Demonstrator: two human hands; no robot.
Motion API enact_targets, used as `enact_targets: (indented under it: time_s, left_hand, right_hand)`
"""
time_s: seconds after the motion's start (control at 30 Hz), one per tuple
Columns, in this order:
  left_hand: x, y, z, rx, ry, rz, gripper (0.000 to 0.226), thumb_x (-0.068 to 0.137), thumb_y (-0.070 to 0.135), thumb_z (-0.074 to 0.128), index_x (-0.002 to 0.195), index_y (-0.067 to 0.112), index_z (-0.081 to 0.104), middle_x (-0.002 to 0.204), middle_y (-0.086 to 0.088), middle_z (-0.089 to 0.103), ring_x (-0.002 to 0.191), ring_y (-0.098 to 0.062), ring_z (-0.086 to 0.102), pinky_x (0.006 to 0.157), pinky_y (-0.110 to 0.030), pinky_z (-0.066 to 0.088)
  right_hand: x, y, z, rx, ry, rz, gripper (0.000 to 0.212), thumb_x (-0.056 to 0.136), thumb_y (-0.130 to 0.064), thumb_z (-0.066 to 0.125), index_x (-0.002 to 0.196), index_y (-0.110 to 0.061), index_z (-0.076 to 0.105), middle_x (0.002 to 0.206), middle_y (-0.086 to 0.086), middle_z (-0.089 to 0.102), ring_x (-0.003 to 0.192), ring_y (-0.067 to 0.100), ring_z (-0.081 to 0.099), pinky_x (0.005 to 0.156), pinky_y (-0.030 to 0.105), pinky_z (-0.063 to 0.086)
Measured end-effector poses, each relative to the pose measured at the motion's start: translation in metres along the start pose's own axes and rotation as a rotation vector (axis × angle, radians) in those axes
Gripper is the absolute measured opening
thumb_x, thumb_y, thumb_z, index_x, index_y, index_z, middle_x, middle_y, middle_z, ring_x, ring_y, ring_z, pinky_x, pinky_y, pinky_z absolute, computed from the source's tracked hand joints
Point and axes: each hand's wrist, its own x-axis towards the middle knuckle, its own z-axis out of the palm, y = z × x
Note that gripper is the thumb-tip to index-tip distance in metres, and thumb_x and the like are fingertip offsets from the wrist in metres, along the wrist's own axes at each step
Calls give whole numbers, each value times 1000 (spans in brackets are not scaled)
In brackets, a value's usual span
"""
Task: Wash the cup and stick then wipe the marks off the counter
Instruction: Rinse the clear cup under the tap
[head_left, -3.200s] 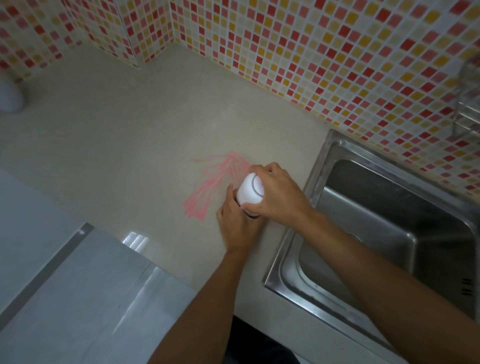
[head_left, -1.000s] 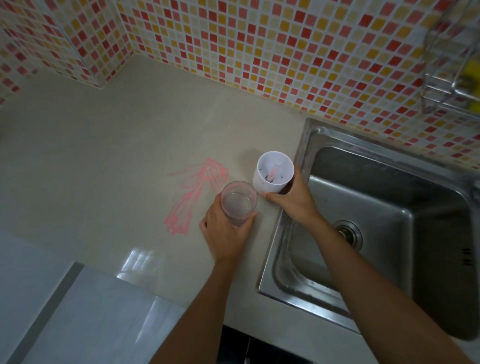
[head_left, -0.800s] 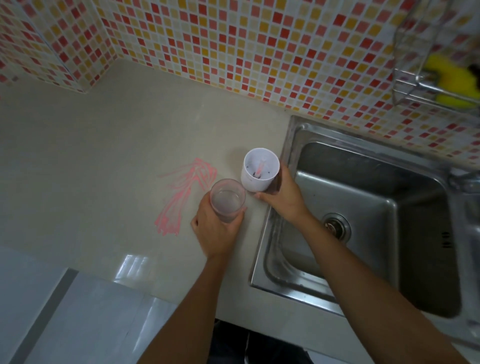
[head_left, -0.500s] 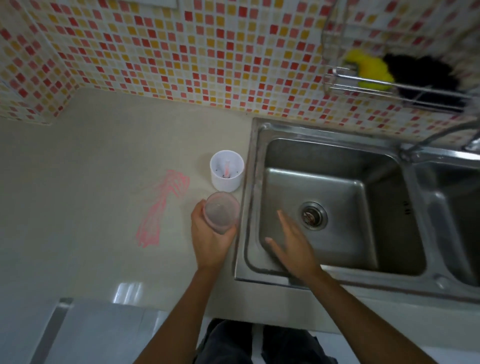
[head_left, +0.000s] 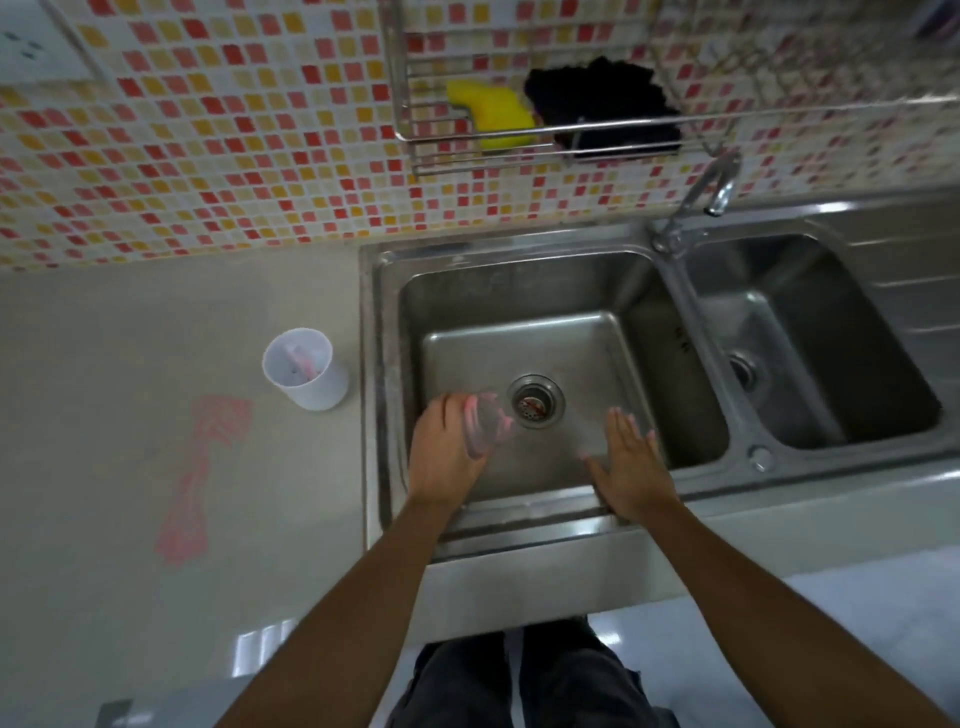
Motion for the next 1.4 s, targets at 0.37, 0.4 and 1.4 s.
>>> enact_targets:
  time_s: [0.37, 0.4, 1.4]
  left_hand:
    - [23, 21, 30, 569, -72, 124, 44, 75, 16, 72, 113, 14, 51, 105, -7, 56, 95, -27, 54, 95, -40, 41]
    - [23, 24, 32, 610, -60, 134, 43, 79, 17, 70, 117, 14, 50, 108, -7, 55, 99, -27, 53, 101, -43, 38]
    - [144, 152, 72, -55, -47, -133, 87, 53, 42, 89, 126, 21, 47, 119, 5, 54, 113, -16, 48, 96, -21, 29]
  right_hand:
    - [10, 14, -2, -112, -86, -22, 83, 94, -63, 15, 151, -8, -7, 161, 7, -5, 148, 23, -4, 117, 47, -6]
    - [10, 14, -2, -117, -88, -24, 83, 94, -64, 14, 151, -7, -7, 161, 8, -5, 148, 24, -3, 117, 47, -5]
    - [171, 99, -169, 707, 348, 69, 68, 99, -35, 45, 151, -6, 13, 160, 11, 14, 147, 28, 9, 119, 38, 14]
